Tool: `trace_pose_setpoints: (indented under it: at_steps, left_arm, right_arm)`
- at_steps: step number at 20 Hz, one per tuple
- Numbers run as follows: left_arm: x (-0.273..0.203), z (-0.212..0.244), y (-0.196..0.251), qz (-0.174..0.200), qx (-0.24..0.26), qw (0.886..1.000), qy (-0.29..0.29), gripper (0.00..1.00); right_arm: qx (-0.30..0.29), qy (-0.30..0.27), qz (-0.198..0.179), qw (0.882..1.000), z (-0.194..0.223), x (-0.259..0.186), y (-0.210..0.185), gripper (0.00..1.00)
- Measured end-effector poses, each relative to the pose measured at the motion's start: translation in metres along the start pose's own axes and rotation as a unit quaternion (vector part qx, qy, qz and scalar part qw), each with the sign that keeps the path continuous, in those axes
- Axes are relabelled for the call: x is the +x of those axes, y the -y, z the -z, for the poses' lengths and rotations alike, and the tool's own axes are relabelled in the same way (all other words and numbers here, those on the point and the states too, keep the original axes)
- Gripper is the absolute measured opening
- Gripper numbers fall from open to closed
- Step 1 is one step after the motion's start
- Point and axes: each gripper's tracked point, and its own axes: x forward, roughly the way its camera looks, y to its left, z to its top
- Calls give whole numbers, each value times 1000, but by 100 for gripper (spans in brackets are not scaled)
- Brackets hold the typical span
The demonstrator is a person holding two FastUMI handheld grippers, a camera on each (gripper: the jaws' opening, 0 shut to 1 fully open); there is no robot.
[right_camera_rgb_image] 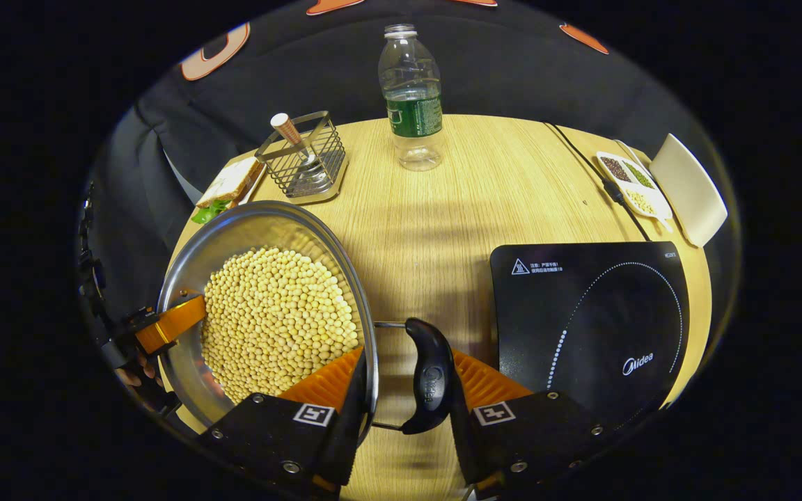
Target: First push the handle of the pot to place it horizontally, then grasp the pot with both hands and set it on the induction cooktop.
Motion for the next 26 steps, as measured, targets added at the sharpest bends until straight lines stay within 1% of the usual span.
trace_pose_setpoints:
  at_steps: [3, 5, 6, 7, 8, 10, 11, 12, 13, 14, 18, 22, 23, 24, 26]
  left_arm:
    - [-9, 5, -1, -6, -15, 1000, -8, 67]
    - [-7, 12, 6, -10, -28, 999, -19, 66]
    - [-4, 12, 8, -14, -30, 999, -22, 68]
    - [-5, 9, 7, -19, -32, 999, -19, 63]
    - [-9, 5, 5, -24, -34, 999, -16, 65]
    - [-17, 2, 1, -34, -36, 999, 0, 65]
    - [-15, 6, 3, -40, -36, 999, 9, 65]
    - [-15, 7, 4, -45, -35, 998, 18, 63]
    - [-12, 7, 5, -49, -34, 998, 30, 65]
    - [-11, 7, 6, -52, -33, 997, 37, 65]
    - [-12, 7, 6, -58, -24, 997, 55, 65]
    - [-9, 2, 4, -47, -11, 997, 63, 65]
    - [-9, 3, 4, -44, -5, 997, 64, 67]
    - [-8, 1, 4, -41, 4, 997, 67, 65]
    - [-5, -3, 3, -35, 22, 996, 74, 65]
  right_arm:
    - [4, -10, -4, 1000, 3, 0, -2, 52]
    - [-1, -6, -5, 1000, 9, -7, -3, 50]
    - [-4, -6, -7, 1000, 12, -12, -3, 50]
    - [-7, -6, -10, 1000, 16, -18, -5, 49]
    - [-10, -3, -14, 1000, 16, -24, -6, 50]
    - [-15, 10, -27, 999, 11, -37, -7, 50]
    - [-19, 17, -34, 999, 9, -43, -6, 53]
    - [-24, 22, -39, 999, 6, -52, -4, 49]
    - [-28, 29, -43, 998, 4, -59, -2, 46]
    - [-31, 35, -48, 998, 2, -67, 3, 49]
    - [-33, 46, -58, 997, 1, -92, 30, 49]
    - [-28, 58, -54, 996, -4, -116, 67, 49]
    - [-26, 63, -52, 996, -4, -121, 79, 49]
    - [-21, 67, -50, 996, -4, -124, 91, 49]
    - [-12, 73, -48, 996, -8, -128, 113, 49]
